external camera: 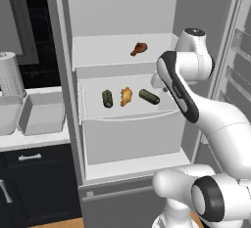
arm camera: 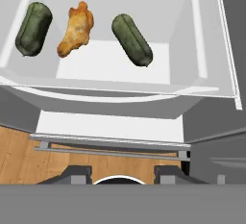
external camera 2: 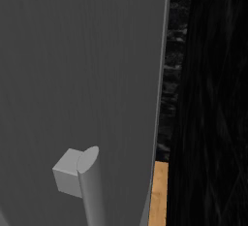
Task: Place one cucumber and one chicken drumstick in each tupperware on the nearby counter, to pack two identical lunches.
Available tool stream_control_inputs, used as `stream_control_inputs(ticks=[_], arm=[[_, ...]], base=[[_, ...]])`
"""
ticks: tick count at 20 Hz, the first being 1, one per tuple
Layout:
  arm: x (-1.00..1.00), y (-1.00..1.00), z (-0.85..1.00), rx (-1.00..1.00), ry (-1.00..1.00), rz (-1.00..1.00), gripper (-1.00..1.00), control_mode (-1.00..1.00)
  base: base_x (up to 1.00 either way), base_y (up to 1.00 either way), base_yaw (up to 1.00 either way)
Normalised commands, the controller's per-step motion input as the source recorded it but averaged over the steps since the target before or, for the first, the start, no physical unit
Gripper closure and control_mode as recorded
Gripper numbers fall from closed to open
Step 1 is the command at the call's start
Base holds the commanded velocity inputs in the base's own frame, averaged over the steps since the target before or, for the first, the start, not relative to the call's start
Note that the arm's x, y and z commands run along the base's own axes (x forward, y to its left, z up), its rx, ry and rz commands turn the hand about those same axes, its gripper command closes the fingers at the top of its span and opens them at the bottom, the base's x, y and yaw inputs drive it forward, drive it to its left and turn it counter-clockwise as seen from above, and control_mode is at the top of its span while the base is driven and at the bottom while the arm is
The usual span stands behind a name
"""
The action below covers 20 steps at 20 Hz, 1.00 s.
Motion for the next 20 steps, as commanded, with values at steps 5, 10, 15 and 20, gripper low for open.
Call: stream_control_inputs(ticks=[5, 10, 15, 20], arm=[[-0.04, 0.23, -0.09, 0.0, 0.0, 0.0, -1.0, -1.0], [-0.1, 0.09, -0.15, -0.03, 0.09, 0.0, -1.0, -1.0], [-0.01, -0.18, -0.37, -0.01, -0.11, 0.0, -1.0, -1.0], [0.01, 0.0, -0.01, 0.0, -0.46, 0.08, -1.0, -1.0]], base=[[0.0, 0.0, 0.0], [0.0, 0.0, 0.0], [0.0, 0.0, 0.0], [0.0, 0.0, 0.0]])
